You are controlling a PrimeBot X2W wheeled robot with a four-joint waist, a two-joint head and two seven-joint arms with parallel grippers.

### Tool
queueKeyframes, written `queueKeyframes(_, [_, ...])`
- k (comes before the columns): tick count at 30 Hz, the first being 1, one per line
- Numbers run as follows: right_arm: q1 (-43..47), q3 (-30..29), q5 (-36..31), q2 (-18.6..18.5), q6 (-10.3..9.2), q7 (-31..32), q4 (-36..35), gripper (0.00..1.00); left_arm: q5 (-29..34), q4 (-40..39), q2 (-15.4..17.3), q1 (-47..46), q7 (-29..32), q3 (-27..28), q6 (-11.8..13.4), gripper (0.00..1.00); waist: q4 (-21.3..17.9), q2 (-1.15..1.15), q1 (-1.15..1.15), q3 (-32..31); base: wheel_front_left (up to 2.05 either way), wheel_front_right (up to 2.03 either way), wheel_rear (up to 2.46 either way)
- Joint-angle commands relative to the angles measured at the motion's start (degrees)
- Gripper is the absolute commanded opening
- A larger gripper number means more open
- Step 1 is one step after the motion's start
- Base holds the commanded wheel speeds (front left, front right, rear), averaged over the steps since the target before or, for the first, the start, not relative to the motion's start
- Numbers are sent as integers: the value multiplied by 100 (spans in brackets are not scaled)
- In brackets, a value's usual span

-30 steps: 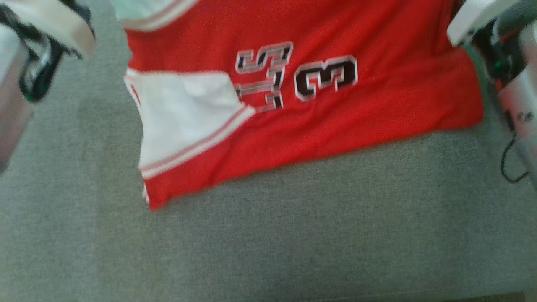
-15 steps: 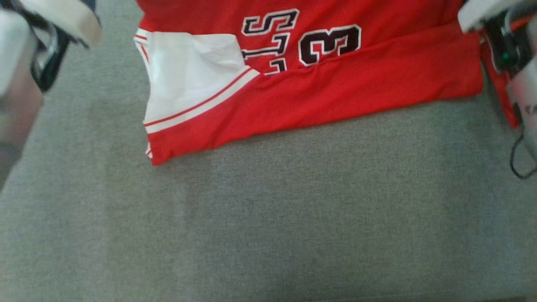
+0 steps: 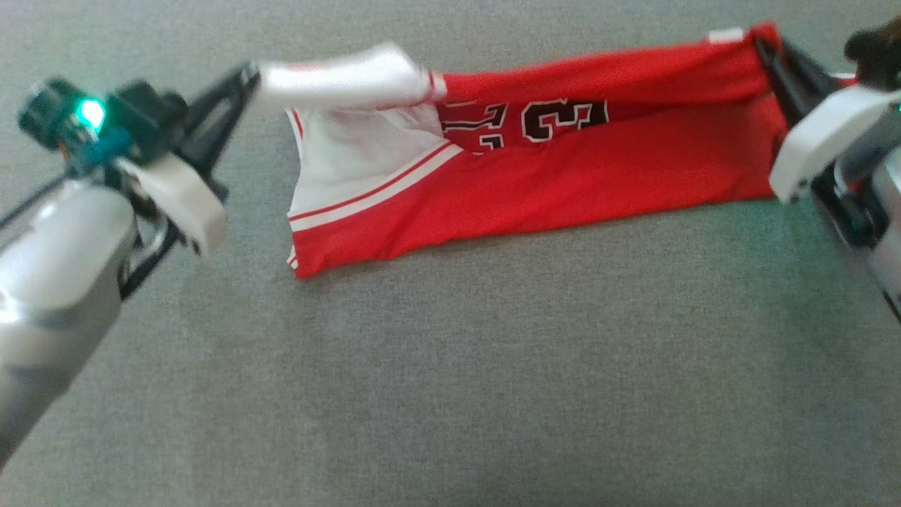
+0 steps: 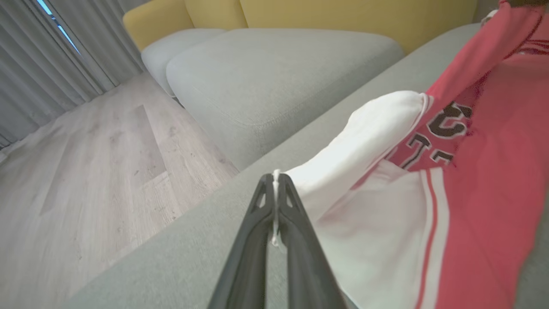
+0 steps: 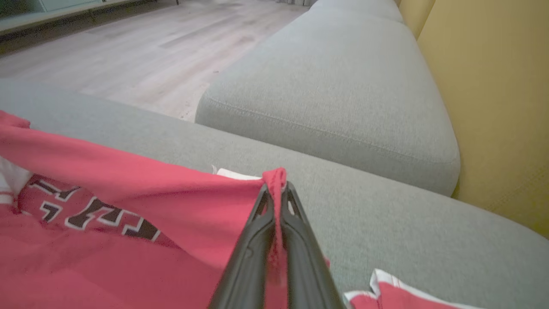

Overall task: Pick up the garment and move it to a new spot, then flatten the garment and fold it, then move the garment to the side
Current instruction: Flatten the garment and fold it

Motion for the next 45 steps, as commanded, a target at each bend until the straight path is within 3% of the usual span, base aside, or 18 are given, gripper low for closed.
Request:
queueKeyframes(1, [137, 87, 84, -191, -5, 71, -150, 0, -88, -137, 325, -135, 36, 178, 14, 0, 15, 0, 1, -51, 0, 0, 0])
queueKeyframes(10, [424, 843, 426, -801, -5, 662, -381, 0, -443, -1077, 698, 430, 680, -334, 10, 0, -6, 0, 1, -140, 0, 0, 0])
queueKeyframes(25, [354, 1806, 876, -1094, -5, 1219, -786, 0, -1049, -2156, 1216, 710, 2021, -621, 9, 0, -223, 0, 1, -180, 0, 0, 0])
queueKeyframes(27, [332, 1830, 909, -1063, -5, 1168, -726, 100, -1160, -2219, 1239, 765, 2136, -628, 9, 0, -250, 0, 1, -186, 0, 0, 0])
queueKeyframes(28, [335, 1853, 945, -1038, -5, 1174, -706, 100, -1192, -2249, 1247, 774, 2142, -630, 9, 0, -261, 0, 1, -192, 0, 0, 0])
queueKeyframes(29, [332, 1870, 973, -1022, -5, 1164, -692, 100, -1210, -2247, 1251, 772, 2090, -624, 9, 78, -274, 0, 1, -202, 0, 0, 0])
queueKeyframes(30, [321, 1871, 990, -1011, -5, 1129, -673, 100, -1228, -2226, 1251, 771, 2021, -605, 9, 100, -289, 0, 1, -221, 0, 0, 0])
queueKeyframes(35, [271, 1677, 1173, -975, -5, 817, -586, 100, -1256, -2093, 1183, 743, 1526, -350, 184, 100, -334, 0, 1, -313, 0, 0, 0])
queueKeyframes(41, [158, 843, 1336, -634, -5, -348, -463, 100, -1446, -1822, 854, 889, 16, 516, 1032, 100, -403, 0, 1, -494, 0, 0, 0])
queueKeyframes(45, [244, 42, 1278, -197, -5, -978, -449, 100, -1596, -1864, 489, 1214, -284, 1476, 1551, 100, -426, 0, 1, -642, 0, 0, 0])
